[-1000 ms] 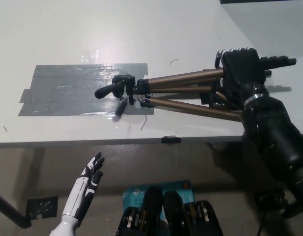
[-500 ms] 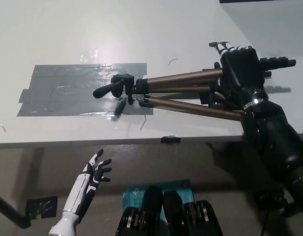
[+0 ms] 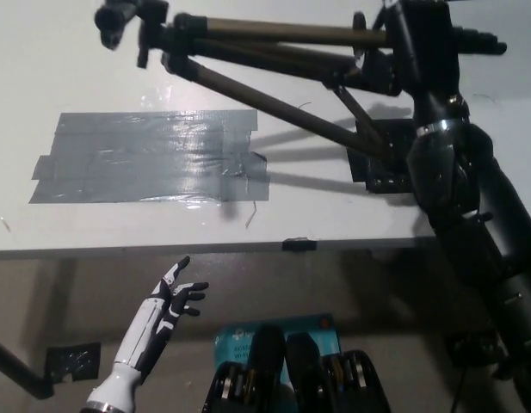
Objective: A tripod is kept on the middle of the desk infront of the robot and the robot grabs one of its legs to pick it up and hands it to a person
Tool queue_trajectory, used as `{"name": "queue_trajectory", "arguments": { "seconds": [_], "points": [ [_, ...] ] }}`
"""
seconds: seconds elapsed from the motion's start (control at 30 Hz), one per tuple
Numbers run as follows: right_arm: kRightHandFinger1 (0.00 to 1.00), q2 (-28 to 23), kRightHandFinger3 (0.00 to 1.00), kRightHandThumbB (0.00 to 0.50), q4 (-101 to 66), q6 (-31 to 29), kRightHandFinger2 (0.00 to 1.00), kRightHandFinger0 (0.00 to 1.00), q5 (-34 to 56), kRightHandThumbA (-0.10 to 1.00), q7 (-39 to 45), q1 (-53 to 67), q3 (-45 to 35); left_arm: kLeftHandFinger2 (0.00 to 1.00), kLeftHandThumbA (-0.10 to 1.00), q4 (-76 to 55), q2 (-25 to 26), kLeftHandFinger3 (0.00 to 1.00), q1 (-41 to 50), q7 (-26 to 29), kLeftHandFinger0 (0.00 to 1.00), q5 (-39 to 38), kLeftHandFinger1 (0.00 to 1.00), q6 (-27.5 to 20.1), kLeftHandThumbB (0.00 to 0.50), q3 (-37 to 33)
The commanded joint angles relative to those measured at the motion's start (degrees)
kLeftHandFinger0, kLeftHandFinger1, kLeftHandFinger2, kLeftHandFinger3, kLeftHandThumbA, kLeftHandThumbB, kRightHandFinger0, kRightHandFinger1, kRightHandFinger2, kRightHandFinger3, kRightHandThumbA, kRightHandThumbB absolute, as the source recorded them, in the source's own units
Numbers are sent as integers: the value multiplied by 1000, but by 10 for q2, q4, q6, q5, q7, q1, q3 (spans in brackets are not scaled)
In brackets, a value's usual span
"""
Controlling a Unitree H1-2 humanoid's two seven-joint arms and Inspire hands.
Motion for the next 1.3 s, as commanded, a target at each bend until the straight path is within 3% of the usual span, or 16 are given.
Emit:
{"name": "queue_trajectory", "arguments": {
  "seconds": [0.0,0.1,0.27,0.47,0.53,0.83,0.9,0.93,0.97,1.0,1.03,1.1,1.13,1.2,1.23,1.27],
  "points": [
    [358,0,893,211,-9,-19,772,0,-3,-100,-15,-49,6,749,1000,-24,9,999,2,-9,654,-3,738,1,88,0],
    [381,-6,909,179,3,-17,781,0,-16,-100,-6,-46,21,743,1000,-29,7,993,8,-10,649,0,733,7,99,-2],
    [353,-19,831,187,48,-23,756,0,-53,-100,-7,-51,67,729,1000,-35,6,984,14,-9,646,6,723,8,55,-4],
    [384,-33,863,194,139,-47,810,0,-63,-100,-20,-76,108,745,1000,-31,2,971,12,-4,639,14,715,6,69,-6],
    [388,-36,867,166,155,-45,820,0,-64,-100,-23,-80,113,756,1000,-30,1,975,13,-4,651,16,720,4,87,-8],
    [488,-29,938,141,212,-21,905,37,-63,-100,-42,-108,119,759,1000,-30,3,966,21,-5,639,15,714,-4,89,-11],
    [446,-27,841,148,195,-7,780,43,-62,-100,-35,-105,115,761,1000,-34,3,965,23,-8,646,15,719,4,95,-11],
    [450,-26,774,159,185,5,718,101,-60,103,-20,-105,113,760,1000,-33,4,961,20,-8,647,15,720,3,87,-10],
    [641,-27,938,206,171,14,902,274,-59,201,0,-103,113,756,1000,-32,5,957,19,-7,646,16,718,2,82,-10],
    [850,-32,1000,232,152,21,956,602,-60,354,30,-101,116,753,1000,-32,5,955,18,-8,645,16,717,2,80,-10],
    [1000,-43,1000,260,110,35,1000,1000,-55,513,99,-94,122,750,1000,-32,5,955,19,-9,647,14,717,4,80,-10],
    [1000,-50,1000,308,87,41,1000,1000,-46,587,136,-89,121,747,1000,-32,4,951,19,-10,652,13,719,5,73,-10],
    [1000,-57,1000,394,56,44,1000,1000,-21,641,184,-84,116,743,1000,-32,4,947,19,-11,649,13,717,6,63,-10],
    [1000,-71,1000,498,-16,73,1000,1000,28,787,291,-72,108,745,1000,-37,6,947,26,-11,648,14,719,10,55,-9],
    [1000,-70,1000,500,-21,76,1000,1000,30,790,297,-70,108,745,1000,-39,8,947,28,-11,648,13,719,10,54,-8],
    [1000,-90,1000,500,-80,101,1000,1000,55,853,371,-66,112,748,1000,-39,9,943,28,-13,654,12,723,8,56,-9]
  ]
}}
